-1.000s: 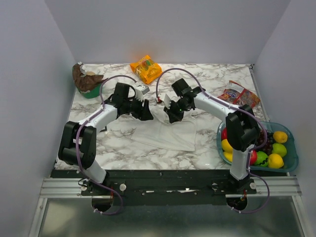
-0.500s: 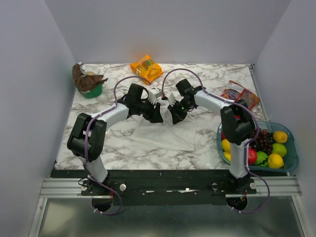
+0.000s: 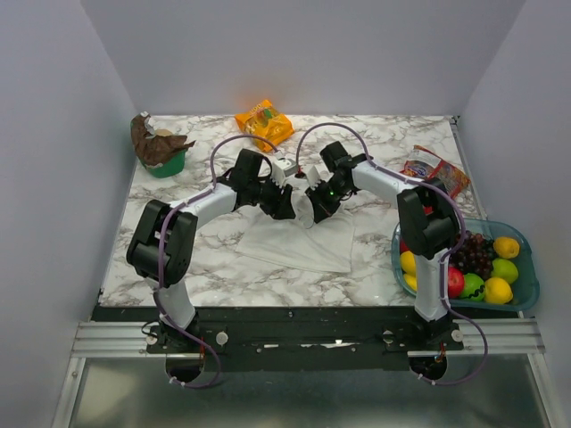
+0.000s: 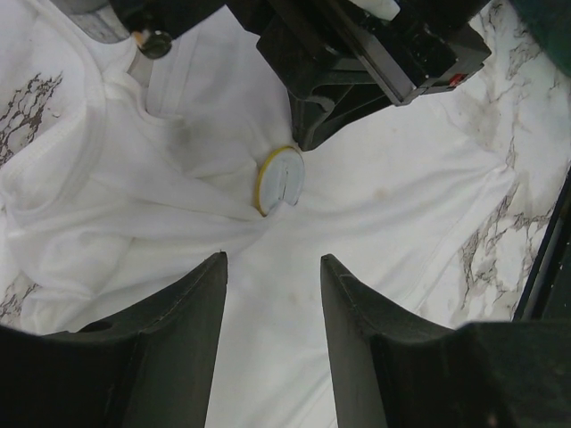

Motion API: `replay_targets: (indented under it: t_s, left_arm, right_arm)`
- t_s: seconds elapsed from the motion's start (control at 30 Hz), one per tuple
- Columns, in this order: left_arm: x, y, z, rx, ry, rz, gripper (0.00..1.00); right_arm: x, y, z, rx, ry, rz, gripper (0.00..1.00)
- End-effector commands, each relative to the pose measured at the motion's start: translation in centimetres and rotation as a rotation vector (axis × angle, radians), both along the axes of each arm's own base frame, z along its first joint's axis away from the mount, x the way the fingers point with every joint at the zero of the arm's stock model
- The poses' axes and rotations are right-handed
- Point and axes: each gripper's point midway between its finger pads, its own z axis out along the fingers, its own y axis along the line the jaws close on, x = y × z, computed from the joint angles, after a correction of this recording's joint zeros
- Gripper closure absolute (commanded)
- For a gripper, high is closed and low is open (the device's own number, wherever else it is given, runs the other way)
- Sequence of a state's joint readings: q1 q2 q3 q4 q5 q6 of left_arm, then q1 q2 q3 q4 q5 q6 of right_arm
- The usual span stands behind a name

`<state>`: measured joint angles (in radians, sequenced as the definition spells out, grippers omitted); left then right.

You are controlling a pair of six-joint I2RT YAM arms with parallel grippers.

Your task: Remove the brooch from the garment

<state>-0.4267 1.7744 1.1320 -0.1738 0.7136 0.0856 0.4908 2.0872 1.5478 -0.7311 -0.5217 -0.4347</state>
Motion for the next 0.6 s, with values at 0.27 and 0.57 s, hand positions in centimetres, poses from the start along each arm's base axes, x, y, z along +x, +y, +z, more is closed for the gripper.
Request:
replay_targets:
  t_s: [0.27, 0.57]
  left_arm:
    - [0.1, 1.6, 0.0, 0.057, 0.052, 0.083, 0.45]
    - [-2.2, 4.5, -1.7, 0.116, 0.158, 0.179, 0.41]
  right_arm:
    - [1.6, 1.2, 3.8, 0.1, -0.093, 0.042, 0.72]
    - [4.1, 3.4, 4.5, 0.161, -0.11, 0.079, 0.67]
